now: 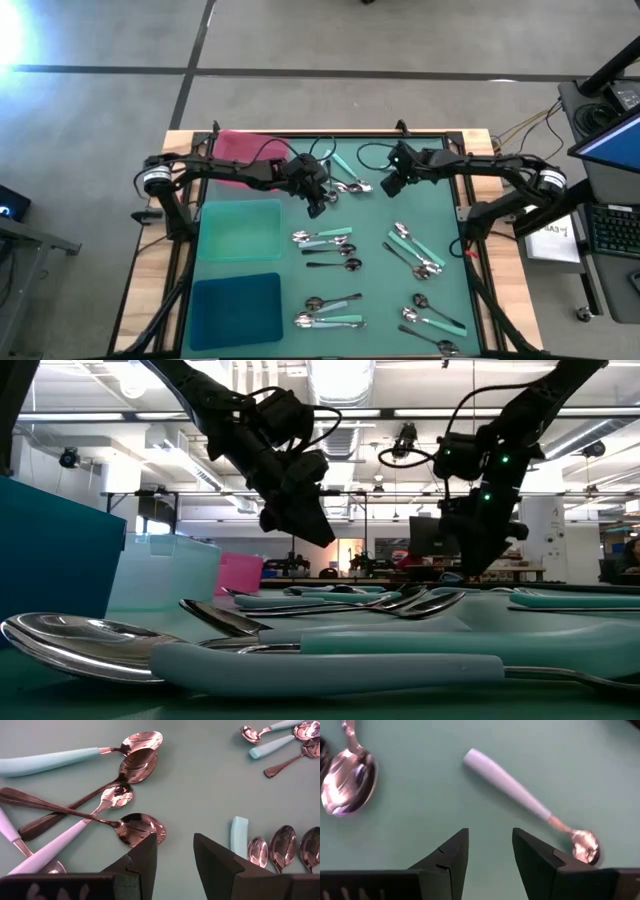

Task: Sort silverware by color (type)
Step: Put the black spoon into the green bin, then put the blue spoon into the pink bin

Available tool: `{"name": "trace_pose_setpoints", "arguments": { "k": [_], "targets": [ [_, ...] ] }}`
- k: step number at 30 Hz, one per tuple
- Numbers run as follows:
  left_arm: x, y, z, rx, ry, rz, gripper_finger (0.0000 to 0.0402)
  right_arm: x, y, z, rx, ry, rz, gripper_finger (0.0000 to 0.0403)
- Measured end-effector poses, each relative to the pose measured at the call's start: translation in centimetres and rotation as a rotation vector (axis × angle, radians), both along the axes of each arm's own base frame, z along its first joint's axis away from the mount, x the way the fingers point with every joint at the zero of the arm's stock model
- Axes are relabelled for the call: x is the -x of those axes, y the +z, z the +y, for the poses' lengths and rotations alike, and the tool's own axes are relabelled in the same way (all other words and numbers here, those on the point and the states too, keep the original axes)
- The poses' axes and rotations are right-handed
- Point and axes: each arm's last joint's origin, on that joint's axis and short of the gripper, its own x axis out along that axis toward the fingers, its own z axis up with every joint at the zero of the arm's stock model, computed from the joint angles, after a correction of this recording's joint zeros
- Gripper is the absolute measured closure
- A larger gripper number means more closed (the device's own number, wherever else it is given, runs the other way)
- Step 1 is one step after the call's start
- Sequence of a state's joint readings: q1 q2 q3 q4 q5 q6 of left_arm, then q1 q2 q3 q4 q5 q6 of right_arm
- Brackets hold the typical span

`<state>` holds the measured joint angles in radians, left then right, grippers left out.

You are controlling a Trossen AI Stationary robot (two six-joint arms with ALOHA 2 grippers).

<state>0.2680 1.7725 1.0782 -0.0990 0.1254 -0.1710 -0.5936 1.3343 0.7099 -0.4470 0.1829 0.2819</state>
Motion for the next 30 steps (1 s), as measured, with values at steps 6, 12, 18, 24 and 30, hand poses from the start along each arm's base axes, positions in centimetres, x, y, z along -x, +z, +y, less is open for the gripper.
{"name": "trace_pose_setpoints", "arguments": {
  "k": [6,12,18,24,30],
  "targets": [
    [0.0,0.0,0.0,-0.003,-0.003,0.000,0.0290,-1.1,-0.2,-2.9,0.006,0.021,0.058,0.0259],
    [0.0,0.0,-0.1,-0.005,-0.009,0.005,0.0290,-2.0,-1.1,-5.1,-0.074,0.091,0.212,0.0259],
    [0.0,-0.1,-0.1,-0.020,-0.024,0.011,0.0290,-3.3,-2.1,-6.8,-0.124,0.191,0.305,0.0267],
    [0.1,-0.1,-0.2,-0.019,-0.025,0.018,0.0290,-3.6,-3.3,-6.9,-0.205,0.256,0.336,0.0290],
    [0.1,-0.1,-0.2,-0.019,-0.026,0.017,0.0290,-3.4,-3.8,-6.6,-0.241,0.259,0.318,0.0370]
  ]
}}
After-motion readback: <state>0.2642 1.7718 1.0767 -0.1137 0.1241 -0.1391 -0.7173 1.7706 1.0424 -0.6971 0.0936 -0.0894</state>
